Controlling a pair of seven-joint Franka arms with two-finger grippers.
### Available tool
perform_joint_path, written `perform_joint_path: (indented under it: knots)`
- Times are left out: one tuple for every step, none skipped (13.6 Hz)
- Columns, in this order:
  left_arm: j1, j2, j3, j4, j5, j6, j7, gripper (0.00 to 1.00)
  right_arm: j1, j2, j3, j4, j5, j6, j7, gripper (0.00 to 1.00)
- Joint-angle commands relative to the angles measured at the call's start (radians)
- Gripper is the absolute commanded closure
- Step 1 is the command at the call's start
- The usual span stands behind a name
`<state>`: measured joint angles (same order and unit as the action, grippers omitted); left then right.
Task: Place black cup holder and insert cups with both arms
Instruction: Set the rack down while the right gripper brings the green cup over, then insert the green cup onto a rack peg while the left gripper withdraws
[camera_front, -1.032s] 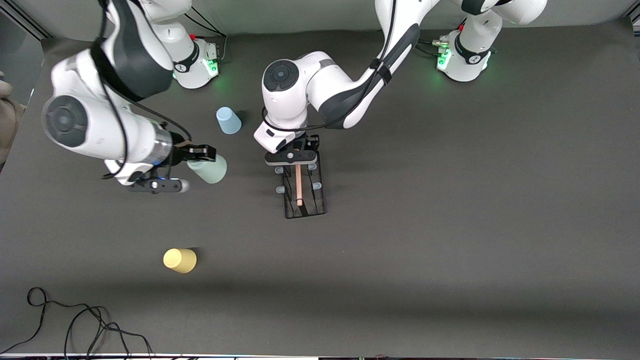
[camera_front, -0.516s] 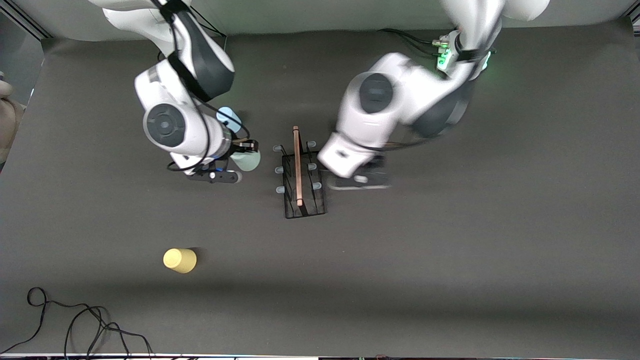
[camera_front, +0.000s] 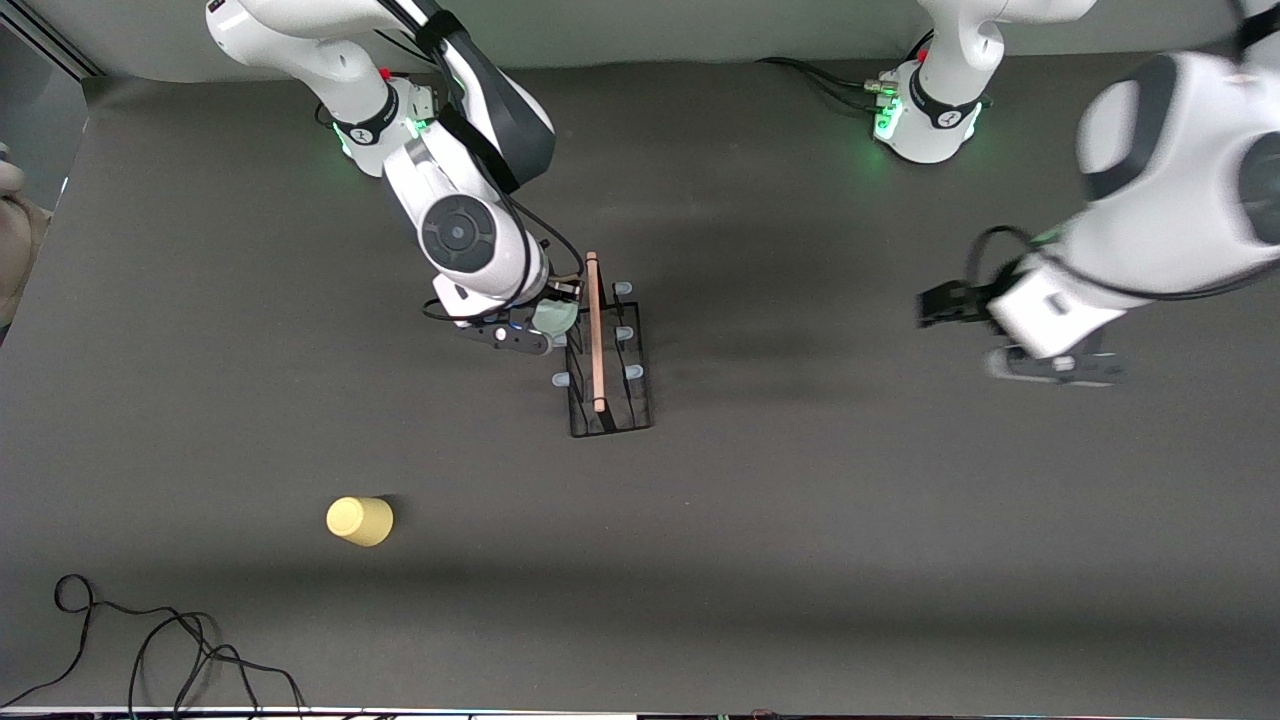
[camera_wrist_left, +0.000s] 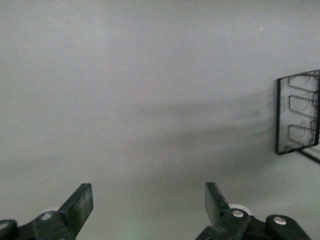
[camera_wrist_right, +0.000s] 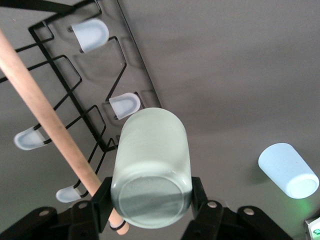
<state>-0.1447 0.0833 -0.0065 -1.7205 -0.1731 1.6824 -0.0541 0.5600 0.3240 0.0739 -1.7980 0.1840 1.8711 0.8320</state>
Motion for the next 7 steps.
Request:
perform_joint_path:
  knots:
    - [0.053,-0.066,-0.013,-0.030,0.021,-0.032,0.053,0.00,0.014,0.000,-0.009,0.000,0.020,0.003,0.019,0.90]
    - [0.062,-0.080,-0.013,-0.025,0.050,-0.039,0.053,0.00,0.014,0.003,-0.009,0.002,0.022,0.002,0.022,0.65]
    - [0.066,-0.086,-0.012,-0.011,0.082,-0.061,0.053,0.00,0.011,0.007,-0.011,0.005,0.022,0.003,0.022,0.18]
    - [0.071,-0.089,-0.010,0.008,0.110,-0.082,0.053,0.00,0.006,0.007,-0.014,0.014,0.022,0.003,0.021,0.00]
    - [0.083,-0.091,-0.004,0.028,0.125,-0.102,0.056,0.00,0.001,0.000,-0.016,0.022,0.022,0.000,0.015,0.00]
    - [0.085,-0.091,-0.003,0.045,0.136,-0.118,0.057,0.00,-0.002,-0.008,-0.019,0.028,0.022,-0.003,0.006,0.00]
    - [0.085,-0.091,-0.003,0.053,0.145,-0.122,0.075,0.00,-0.009,-0.010,-0.032,0.040,0.020,-0.010,-0.001,0.00]
